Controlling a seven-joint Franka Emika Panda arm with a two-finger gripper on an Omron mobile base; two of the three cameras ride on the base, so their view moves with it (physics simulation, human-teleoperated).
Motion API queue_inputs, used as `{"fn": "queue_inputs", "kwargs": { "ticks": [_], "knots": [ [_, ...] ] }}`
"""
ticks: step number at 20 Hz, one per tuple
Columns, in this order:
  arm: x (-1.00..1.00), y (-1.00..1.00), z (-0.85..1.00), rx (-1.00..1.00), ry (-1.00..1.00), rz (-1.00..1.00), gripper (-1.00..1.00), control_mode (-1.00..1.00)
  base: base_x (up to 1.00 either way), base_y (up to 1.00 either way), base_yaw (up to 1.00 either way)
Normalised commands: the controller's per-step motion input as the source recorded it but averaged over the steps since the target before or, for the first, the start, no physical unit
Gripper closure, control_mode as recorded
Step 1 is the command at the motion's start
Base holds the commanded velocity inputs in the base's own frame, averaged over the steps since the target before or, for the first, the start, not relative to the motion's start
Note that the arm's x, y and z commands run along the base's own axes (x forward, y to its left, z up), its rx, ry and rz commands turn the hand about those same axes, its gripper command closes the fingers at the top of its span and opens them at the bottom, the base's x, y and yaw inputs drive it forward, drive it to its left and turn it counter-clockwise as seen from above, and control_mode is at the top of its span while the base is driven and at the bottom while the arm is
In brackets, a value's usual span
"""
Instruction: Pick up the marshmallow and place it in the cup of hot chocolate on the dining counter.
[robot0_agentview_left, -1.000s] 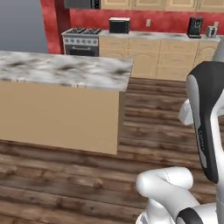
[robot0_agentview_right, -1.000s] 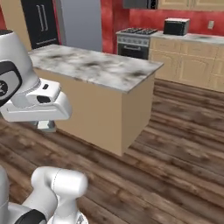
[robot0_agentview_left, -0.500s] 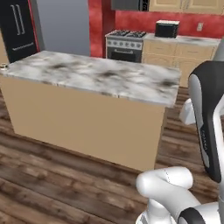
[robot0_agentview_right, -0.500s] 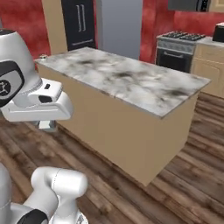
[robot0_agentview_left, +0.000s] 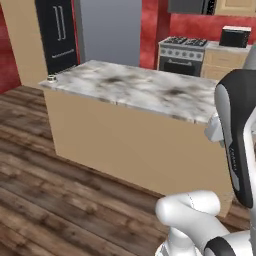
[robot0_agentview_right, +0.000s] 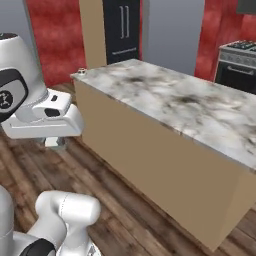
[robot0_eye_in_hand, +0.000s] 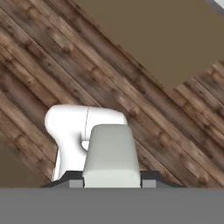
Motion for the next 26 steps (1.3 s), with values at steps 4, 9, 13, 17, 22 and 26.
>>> {"fn": "queue_inputs", "kwargs": {
  "ticks": [4, 9, 13, 17, 22, 26],
  "knots": [
    [0.00, 0.00, 0.00, 0.00, 0.00, 0.00, 1.00, 1.00, 1.00, 0.97, 0.08],
    [0.00, 0.00, 0.00, 0.00, 0.00, 0.00, 1.00, 1.00, 1.00, 0.75, 0.01],
    [0.00, 0.00, 0.00, 0.00, 0.00, 0.00, 1.00, 1.00, 1.00, 0.97, 0.00],
    [0.00, 0.00, 0.00, 0.00, 0.00, 0.00, 1.00, 1.00, 1.00, 1.00, 0.02],
    [0.00, 0.00, 0.00, 0.00, 0.00, 0.00, 1.00, 1.00, 1.00, 0.87, 0.01],
    [0.00, 0.00, 0.00, 0.00, 0.00, 0.00, 1.00, 1.00, 1.00, 0.65, 0.00]
  ]
}}
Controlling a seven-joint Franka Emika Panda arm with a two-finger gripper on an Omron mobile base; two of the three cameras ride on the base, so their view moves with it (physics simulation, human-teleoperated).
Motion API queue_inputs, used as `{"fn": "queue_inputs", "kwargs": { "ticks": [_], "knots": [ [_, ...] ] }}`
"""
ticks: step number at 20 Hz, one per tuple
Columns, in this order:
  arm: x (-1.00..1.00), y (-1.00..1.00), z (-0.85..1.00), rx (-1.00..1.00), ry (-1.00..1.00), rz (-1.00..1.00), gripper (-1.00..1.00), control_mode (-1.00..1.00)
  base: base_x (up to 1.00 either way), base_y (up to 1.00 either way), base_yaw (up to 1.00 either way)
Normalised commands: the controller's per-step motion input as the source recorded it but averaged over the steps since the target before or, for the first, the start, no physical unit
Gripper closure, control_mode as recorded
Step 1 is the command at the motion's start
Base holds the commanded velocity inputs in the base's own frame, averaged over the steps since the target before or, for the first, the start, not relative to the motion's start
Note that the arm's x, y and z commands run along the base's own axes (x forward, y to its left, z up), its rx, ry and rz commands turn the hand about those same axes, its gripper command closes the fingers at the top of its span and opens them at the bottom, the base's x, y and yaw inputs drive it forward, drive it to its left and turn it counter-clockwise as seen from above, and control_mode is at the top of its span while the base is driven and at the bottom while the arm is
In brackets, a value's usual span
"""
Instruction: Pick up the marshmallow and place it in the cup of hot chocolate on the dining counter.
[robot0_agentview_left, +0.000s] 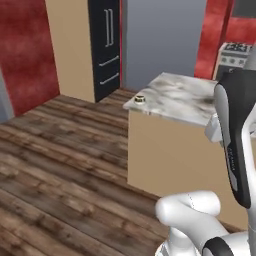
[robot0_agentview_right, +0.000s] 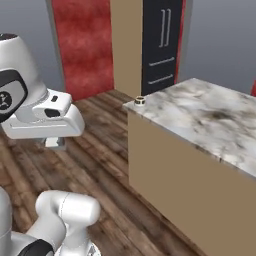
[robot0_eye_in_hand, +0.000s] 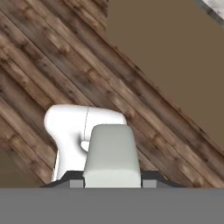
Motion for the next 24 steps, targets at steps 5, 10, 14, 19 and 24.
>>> {"fn": "queue_inputs", "kwargs": {
  "ticks": [5, 10, 14, 19, 24],
  "knots": [
    [0.00, 0.00, 0.00, 0.00, 0.00, 0.00, 1.00, 1.00, 1.00, 0.65, -0.13],
    [0.00, 0.00, 0.00, 0.00, 0.00, 0.00, 1.00, 1.00, 1.00, 0.97, -0.30],
    [0.00, 0.00, 0.00, 0.00, 0.00, 0.00, 1.00, 1.00, 1.00, 1.00, -0.37],
    [0.00, 0.00, 0.00, 0.00, 0.00, 0.00, 1.00, 1.00, 1.00, 0.91, -0.43],
    [0.00, 0.00, 0.00, 0.00, 0.00, 0.00, 1.00, 1.00, 1.00, 0.64, -0.46]
  ]
}}
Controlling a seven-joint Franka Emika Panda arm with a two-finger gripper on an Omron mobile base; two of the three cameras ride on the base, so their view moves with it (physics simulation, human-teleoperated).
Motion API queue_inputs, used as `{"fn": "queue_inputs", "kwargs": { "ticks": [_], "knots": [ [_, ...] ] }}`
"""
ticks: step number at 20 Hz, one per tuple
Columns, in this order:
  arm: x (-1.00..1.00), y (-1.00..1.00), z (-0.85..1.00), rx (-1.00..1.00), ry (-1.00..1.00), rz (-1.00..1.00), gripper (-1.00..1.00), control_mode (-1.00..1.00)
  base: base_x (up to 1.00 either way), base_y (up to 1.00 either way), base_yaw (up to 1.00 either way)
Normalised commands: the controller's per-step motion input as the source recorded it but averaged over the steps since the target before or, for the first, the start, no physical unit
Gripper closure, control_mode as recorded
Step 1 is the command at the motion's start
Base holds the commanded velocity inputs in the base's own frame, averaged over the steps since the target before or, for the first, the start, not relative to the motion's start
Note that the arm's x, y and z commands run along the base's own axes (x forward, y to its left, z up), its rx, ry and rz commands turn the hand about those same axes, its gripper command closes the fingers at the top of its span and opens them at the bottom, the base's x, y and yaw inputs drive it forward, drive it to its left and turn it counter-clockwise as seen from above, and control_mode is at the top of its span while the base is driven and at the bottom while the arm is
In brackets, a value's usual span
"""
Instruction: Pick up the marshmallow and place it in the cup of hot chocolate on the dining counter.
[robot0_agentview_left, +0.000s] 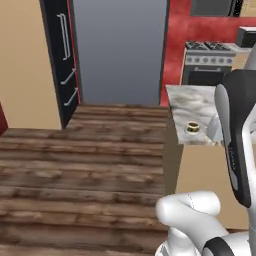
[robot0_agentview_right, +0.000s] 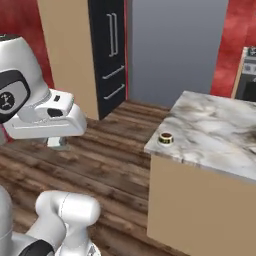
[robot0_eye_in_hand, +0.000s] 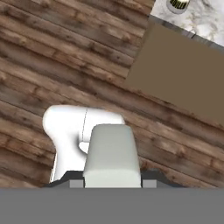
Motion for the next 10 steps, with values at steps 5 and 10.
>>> {"fn": "queue_inputs", "kwargs": {
  "ticks": [5, 10],
  "knots": [
    [0.00, 0.00, 0.00, 0.00, 0.00, 0.00, 1.00, 1.00, 1.00, 0.70, -0.53],
    [0.00, 0.00, 0.00, 0.00, 0.00, 0.00, 1.00, 1.00, 0.77, 0.75, -0.68]
  ]
}}
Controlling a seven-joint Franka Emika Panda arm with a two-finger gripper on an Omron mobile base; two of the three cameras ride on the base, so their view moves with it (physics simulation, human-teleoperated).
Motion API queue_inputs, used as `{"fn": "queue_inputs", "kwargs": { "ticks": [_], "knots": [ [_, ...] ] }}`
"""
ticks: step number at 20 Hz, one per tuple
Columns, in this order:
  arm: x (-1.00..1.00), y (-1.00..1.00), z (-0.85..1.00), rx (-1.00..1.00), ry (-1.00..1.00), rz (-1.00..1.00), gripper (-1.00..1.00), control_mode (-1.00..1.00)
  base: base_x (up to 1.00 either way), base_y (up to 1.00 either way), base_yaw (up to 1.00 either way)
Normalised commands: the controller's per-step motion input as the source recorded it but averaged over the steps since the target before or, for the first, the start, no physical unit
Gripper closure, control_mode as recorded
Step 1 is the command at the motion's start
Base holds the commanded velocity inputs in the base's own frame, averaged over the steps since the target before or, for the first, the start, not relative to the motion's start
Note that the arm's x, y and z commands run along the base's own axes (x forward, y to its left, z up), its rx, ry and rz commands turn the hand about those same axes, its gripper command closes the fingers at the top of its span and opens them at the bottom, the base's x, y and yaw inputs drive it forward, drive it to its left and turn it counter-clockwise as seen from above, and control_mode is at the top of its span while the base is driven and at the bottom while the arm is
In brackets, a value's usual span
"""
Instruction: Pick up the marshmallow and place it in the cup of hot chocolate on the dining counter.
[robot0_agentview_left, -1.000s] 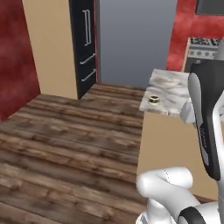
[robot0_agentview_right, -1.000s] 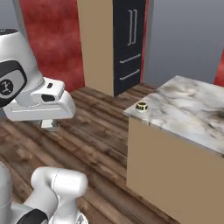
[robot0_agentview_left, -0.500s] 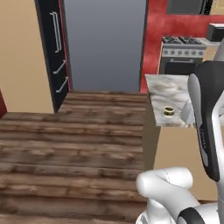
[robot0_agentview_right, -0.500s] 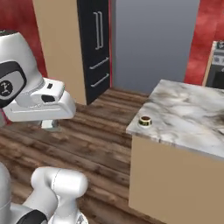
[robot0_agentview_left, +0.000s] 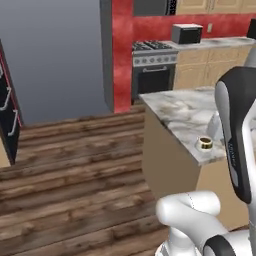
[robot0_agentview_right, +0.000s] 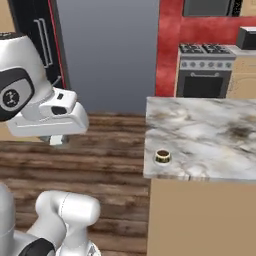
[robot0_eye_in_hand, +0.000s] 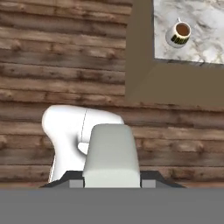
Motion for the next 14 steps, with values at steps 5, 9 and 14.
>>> {"fn": "queue_inputs", "kwargs": {
  "ticks": [5, 9, 14],
  "knots": [
    [0.00, 0.00, 0.00, 0.00, 0.00, 0.00, 1.00, 1.00, 0.46, 0.65, -0.80],
    [0.00, 0.00, 0.00, 0.00, 0.00, 0.00, 1.00, 1.00, 0.36, 0.56, -0.84],
    [0.00, 0.00, 0.00, 0.00, 0.00, 0.00, 1.00, 1.00, 0.12, 0.59, -0.83]
  ]
}}
